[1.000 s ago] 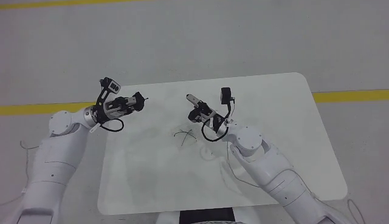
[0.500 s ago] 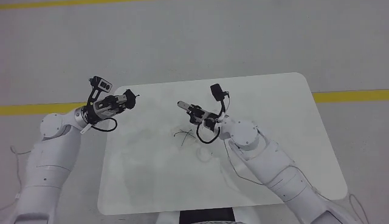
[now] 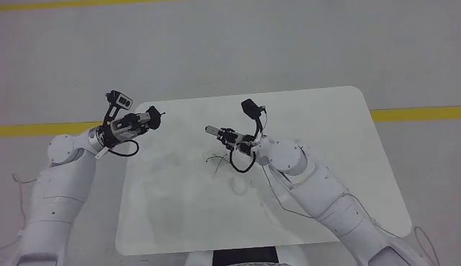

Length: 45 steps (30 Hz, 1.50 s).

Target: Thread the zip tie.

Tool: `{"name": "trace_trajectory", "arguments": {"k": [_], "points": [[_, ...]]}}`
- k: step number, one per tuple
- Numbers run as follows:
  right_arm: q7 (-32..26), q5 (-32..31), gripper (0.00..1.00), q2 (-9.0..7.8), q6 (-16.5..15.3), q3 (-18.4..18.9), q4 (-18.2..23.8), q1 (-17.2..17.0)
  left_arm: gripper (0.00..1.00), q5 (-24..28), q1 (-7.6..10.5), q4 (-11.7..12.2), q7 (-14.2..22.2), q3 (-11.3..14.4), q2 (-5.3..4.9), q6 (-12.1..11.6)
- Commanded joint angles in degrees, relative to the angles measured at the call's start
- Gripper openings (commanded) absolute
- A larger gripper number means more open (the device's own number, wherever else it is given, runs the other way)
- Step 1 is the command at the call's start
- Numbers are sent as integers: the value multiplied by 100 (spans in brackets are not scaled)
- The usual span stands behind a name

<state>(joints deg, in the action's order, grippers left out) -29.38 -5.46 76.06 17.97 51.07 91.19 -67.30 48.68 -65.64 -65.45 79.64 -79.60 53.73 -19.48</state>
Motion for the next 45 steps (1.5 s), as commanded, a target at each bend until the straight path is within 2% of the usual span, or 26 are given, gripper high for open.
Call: {"name": "trace_trajectory", "arguments": {"k": [1,6,8,14,16,31,33,35,37,39,45], "points": [[0,0,100,0,0,0,0,0,0,0,0,0,0,0,0,0],[-15,-142,100,-8,-9,-32,7,-14,0,0,0,0,0,0,0,0],[-266,-483,100,-37,151,-92,28,63,0,0,0,0,0,0,0,0],[-1209,-1414,100,-96,151,-216,-76,135,0,0,0,0,0,0,0,0],[-1346,-1483,100,-87,151,-225,-71,79,0,0,0,0,0,0,0,0],[-1346,-1483,100,-87,151,-225,-71,79,0,0,0,0,0,0,0,0],[-1298,-1426,100,-77,65,-245,-59,57,0,0,0,0,0,0,0,0],[-1377,-1430,100,-54,-58,-330,-131,167,0,0,0,0,0,0,0,0],[-1581,-1633,100,-12,-103,-537,-293,421,0,0,0,0,0,0,0,0],[-1676,-1581,100,50,-178,-684,-444,623,0,0,0,0,0,0,0,0],[-2015,-1784,100,322,-618,-1409,-1179,1401,0,0,0,0,0,0,0,0]]}}
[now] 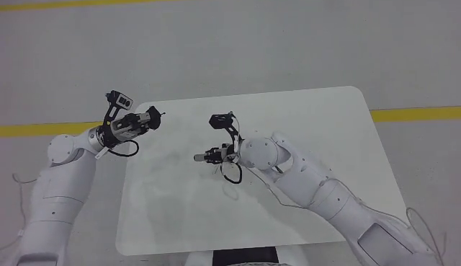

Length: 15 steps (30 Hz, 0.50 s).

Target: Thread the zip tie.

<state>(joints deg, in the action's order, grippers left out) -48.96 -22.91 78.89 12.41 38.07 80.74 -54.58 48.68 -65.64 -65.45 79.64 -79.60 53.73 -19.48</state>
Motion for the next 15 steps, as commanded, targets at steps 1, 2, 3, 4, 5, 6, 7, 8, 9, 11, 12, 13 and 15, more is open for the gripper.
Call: {"name": "trace_trajectory", "arguments": {"k": [1,2,3,4,5,6,7,8,9,11,12,13,15], "points": [[-83,-54,100,84,-111,-195,-243,230,0,0,0,0,0,0,0,0],[-184,-216,100,137,-208,-353,-389,393,0,0,0,0,0,0,0,0],[-263,-453,100,173,-270,-500,-486,520,0,0,0,0,0,0,0,0],[-231,-708,100,205,-249,-609,-550,626,0,0,0,0,0,0,0,0],[-231,-708,100,205,-249,-609,-550,626,0,0,0,0,0,0,0,0],[-231,-708,100,205,-249,-609,-550,626,0,0,0,0,0,0,0,0],[-231,-708,100,205,-249,-609,-550,626,0,0,0,0,0,0,0,0],[-231,-708,100,205,-249,-609,-550,626,0,0,0,0,0,0,0,0],[-231,-708,100,205,-249,-609,-550,626,0,0,0,0,0,0,0,0],[-231,-708,100,205,-249,-609,-550,626,0,0,0,0,0,0,0,0],[-201,-710,100,205,-259,-607,-549,610,0,0,0,0,0,0,0,0],[-121,-733,100,202,-300,-599,-556,565,0,0,0,0,0,0,0,0],[-286,-888,100,200,-453,-629,-643,632,0,0,0,0,0,0,0,0]]}}
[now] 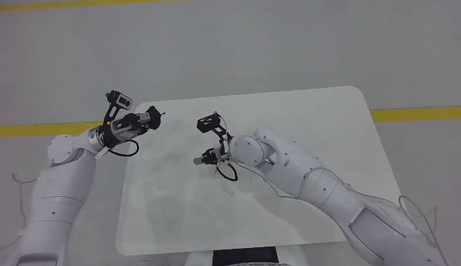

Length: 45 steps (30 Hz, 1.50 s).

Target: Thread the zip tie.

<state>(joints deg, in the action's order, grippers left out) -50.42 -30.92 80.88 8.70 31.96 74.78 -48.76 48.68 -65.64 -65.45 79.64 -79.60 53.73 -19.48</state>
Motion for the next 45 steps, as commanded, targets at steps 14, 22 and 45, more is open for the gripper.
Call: {"name": "trace_trajectory", "arguments": {"k": [14,22,45], "points": [[-1465,487,100,268,-1269,-304,-628,725,0,0,0,0,0,0,0,0],[-1369,381,100,267,-1632,-358,-583,672,0,0,0,0,0,0,0,0],[-1124,144,100,963,-2473,-1115,-2036,1304,0,0,0,0,0,0,0,0]]}}
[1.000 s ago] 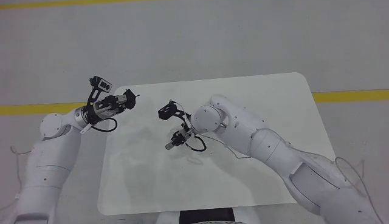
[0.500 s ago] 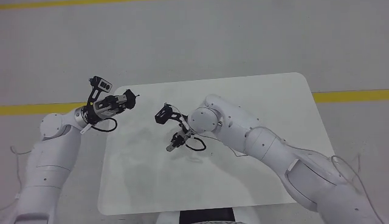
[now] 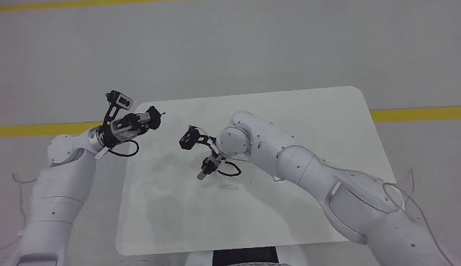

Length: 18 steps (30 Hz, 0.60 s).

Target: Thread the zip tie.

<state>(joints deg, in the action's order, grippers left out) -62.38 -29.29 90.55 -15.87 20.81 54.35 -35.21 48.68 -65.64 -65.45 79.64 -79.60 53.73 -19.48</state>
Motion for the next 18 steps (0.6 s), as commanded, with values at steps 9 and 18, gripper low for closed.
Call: {"name": "trace_trajectory", "arguments": {"k": [9,18], "points": [[-226,-359,100,-1,-154,-12,135,46,0,0,0,0,0,0,0,0],[-60,-772,100,-35,-30,-12,271,1,0,0,0,0,0,0,0,0]]}}
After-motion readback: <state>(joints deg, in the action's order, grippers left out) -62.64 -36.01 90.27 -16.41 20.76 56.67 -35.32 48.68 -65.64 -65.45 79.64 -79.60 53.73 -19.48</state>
